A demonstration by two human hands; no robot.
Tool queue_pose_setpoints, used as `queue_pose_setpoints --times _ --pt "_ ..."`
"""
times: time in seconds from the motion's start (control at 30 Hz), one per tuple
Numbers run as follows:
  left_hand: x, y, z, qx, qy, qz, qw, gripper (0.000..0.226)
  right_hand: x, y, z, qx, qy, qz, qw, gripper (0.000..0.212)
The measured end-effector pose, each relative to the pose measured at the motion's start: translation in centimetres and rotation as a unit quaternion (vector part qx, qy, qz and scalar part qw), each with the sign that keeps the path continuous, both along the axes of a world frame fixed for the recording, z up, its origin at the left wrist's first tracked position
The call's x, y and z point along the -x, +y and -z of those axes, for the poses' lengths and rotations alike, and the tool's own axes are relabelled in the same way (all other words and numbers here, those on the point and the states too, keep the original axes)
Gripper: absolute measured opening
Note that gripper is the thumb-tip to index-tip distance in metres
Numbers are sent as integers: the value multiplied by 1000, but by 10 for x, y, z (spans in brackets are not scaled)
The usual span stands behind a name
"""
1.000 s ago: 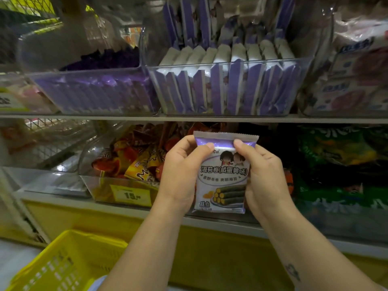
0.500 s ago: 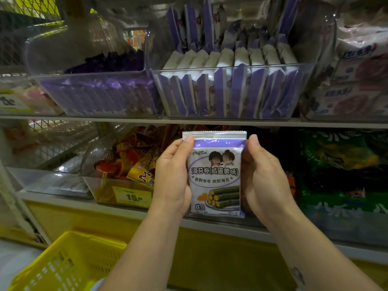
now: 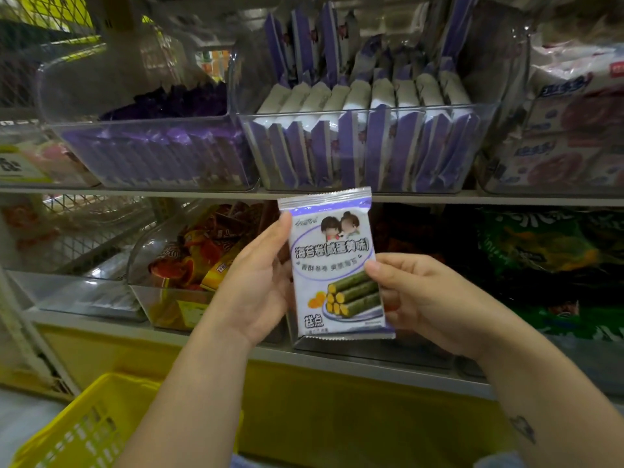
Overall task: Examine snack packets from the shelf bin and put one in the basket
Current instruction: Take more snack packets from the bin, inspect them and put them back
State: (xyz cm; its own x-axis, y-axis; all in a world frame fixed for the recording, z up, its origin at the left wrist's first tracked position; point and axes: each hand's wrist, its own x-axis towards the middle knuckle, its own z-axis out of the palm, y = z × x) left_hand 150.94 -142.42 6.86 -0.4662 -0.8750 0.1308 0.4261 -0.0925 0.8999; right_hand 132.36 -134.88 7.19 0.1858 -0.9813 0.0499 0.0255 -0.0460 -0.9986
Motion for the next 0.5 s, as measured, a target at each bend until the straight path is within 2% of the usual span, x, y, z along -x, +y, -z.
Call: queue_pose_setpoints --times 0.1,0.2,0.37,0.5 --pt "-11 0 2 33 -58 106 992 57 3 3 -7 13 -58 23 998 38" --pt "-15 3 5 52 -82 168 981 53 6 4 -13 25 -103 52 993 45" --pt "-8 5 6 102 -70 130 984 39 3 7 -17 41 -133 76 987 44" --pt "-4 6 5 139 -48 109 983 44 0 10 -21 44 -162 90 982 41"
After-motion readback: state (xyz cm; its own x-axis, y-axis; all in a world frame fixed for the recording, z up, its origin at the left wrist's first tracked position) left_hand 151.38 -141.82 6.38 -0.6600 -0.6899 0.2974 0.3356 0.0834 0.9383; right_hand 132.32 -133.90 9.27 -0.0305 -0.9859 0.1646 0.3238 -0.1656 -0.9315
